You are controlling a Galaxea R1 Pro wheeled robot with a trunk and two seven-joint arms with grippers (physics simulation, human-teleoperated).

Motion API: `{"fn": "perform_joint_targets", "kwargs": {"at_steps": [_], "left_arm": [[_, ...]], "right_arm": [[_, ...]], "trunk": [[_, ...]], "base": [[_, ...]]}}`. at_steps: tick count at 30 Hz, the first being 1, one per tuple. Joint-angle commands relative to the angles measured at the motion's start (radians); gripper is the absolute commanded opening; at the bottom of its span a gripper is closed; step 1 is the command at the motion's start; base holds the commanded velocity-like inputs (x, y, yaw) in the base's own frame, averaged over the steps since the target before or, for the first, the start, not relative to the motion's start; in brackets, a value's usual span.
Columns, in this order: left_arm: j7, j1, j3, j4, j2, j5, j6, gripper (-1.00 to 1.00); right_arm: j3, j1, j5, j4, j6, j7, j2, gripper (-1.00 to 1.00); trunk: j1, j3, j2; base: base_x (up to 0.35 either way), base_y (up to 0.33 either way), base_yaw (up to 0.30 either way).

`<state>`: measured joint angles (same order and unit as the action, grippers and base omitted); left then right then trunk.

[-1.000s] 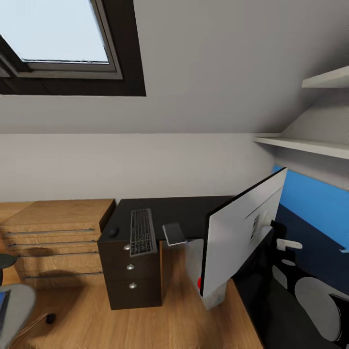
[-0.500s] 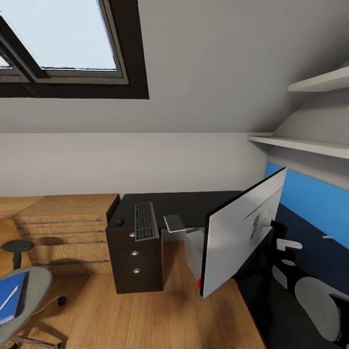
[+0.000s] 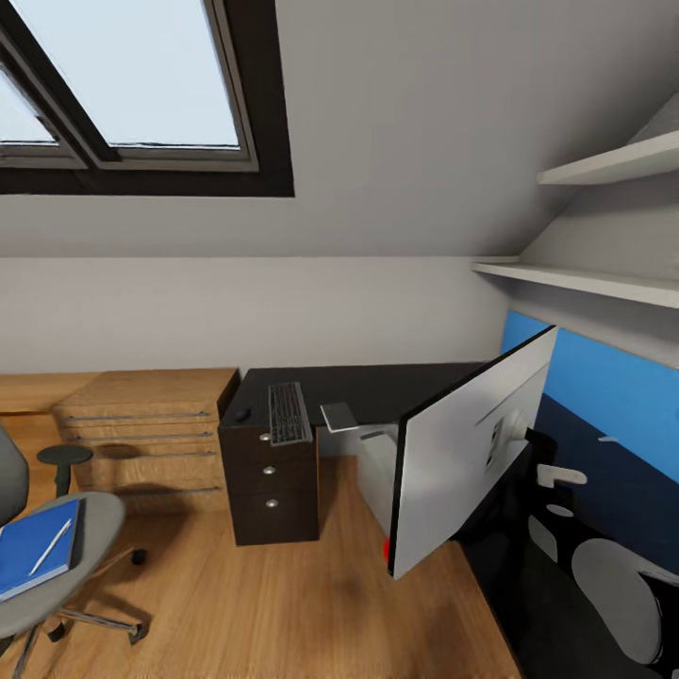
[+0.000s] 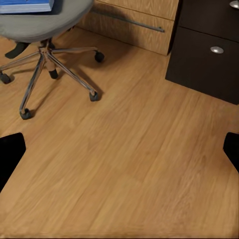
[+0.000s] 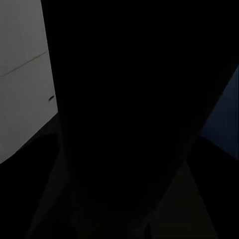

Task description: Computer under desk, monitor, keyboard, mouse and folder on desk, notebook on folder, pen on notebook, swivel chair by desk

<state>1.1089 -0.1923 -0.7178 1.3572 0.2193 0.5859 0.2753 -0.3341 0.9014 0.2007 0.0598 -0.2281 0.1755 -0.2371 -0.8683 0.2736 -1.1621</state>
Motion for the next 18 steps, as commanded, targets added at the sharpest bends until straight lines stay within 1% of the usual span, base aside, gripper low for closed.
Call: {"fn": "perform_joint_targets", "kwargs": {"at_steps": [1,5,16,18], "left_arm": [[0.002,0.001,-0.002,0.001,0.001,0.006,0.005,1.00],[0.003,0.001,-0.002,-0.013,0.000,0.006,0.005,1.00],[0.003,0.001,-0.003,-0.016,-0.001,0.005,0.005,1.00],[0.002,0.001,-0.003,-0.018,-0.001,0.005,0.005,1.00]], "right_arm": [[-0.006,0.001,0.005,-0.003,-0.004,0.004,0.001,-1.00],[-0.006,0.001,0.005,-0.003,-0.004,0.005,0.003,-1.00],[-0.006,0.001,0.005,-0.003,-0.005,0.006,0.007,-1.00],[-0.006,0.001,0.005,-0.003,-0.005,0.006,0.008,-1.00]], "trunk": [[0.001,0.001,-0.001],[0.001,0.001,-0.001],[0.001,0.001,-0.001],[0.001,0.001,-0.001]], "base": [[-0.332,-0.027,0.000],[-0.332,-0.091,0.000],[-0.332,-0.131,0.000],[-0.320,-0.161,0.104]]}}
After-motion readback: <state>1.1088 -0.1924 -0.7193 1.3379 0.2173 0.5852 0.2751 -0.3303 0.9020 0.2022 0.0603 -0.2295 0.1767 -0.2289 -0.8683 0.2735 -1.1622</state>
